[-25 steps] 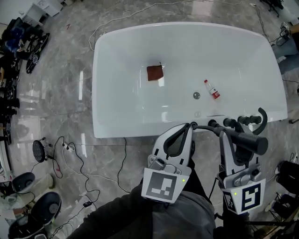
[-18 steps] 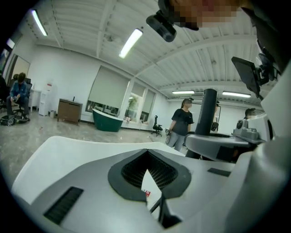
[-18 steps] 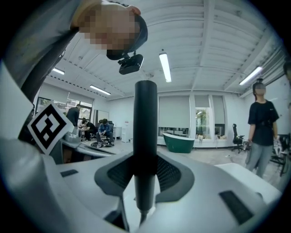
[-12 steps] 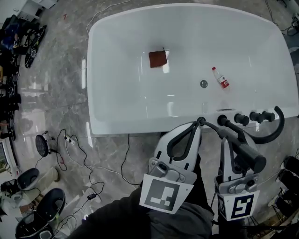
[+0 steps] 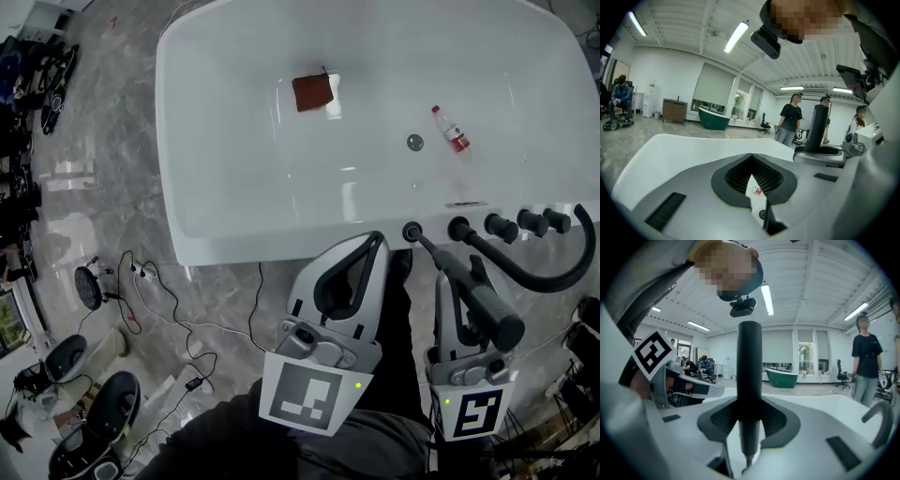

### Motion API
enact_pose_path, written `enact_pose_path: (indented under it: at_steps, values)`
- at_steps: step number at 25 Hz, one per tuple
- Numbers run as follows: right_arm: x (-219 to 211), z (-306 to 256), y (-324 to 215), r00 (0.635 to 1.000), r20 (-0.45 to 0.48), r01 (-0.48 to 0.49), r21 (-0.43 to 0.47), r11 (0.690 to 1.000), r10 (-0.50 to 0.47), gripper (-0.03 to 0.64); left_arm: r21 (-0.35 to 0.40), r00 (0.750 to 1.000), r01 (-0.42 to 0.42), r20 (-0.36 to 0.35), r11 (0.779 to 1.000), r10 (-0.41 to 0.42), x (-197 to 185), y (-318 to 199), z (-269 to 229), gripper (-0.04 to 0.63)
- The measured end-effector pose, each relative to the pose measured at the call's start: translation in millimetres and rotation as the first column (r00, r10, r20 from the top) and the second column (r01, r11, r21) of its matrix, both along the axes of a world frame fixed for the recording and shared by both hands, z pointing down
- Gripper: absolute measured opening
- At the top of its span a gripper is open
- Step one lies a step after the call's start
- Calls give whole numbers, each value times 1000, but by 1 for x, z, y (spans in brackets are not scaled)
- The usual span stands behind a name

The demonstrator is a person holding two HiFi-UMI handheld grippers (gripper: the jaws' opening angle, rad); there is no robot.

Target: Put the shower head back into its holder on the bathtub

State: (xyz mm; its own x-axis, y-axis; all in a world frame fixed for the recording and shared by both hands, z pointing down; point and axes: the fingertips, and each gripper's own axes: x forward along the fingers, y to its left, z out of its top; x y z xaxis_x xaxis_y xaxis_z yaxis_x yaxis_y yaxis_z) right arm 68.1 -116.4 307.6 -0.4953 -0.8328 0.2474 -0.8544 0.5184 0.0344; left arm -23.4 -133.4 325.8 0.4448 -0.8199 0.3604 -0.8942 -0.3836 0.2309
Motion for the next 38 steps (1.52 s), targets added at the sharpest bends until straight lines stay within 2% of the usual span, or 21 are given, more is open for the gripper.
enact_pose_path:
  at_steps: [9, 28, 38]
  values:
    - [1, 38, -1, 999, -28, -22, -44, 999, 20, 135, -57, 999, -39, 2, 998, 39, 2, 7, 27, 4]
    - [7, 81, -3, 998, -34, -53, -85, 995, 51, 135, -98, 997, -81, -3, 992, 81, 13, 5, 56, 4]
    - [2, 108, -2, 998, -49, -43, -116, 992, 38, 135, -118, 996, -83, 13, 990, 85, 6, 5, 72, 5]
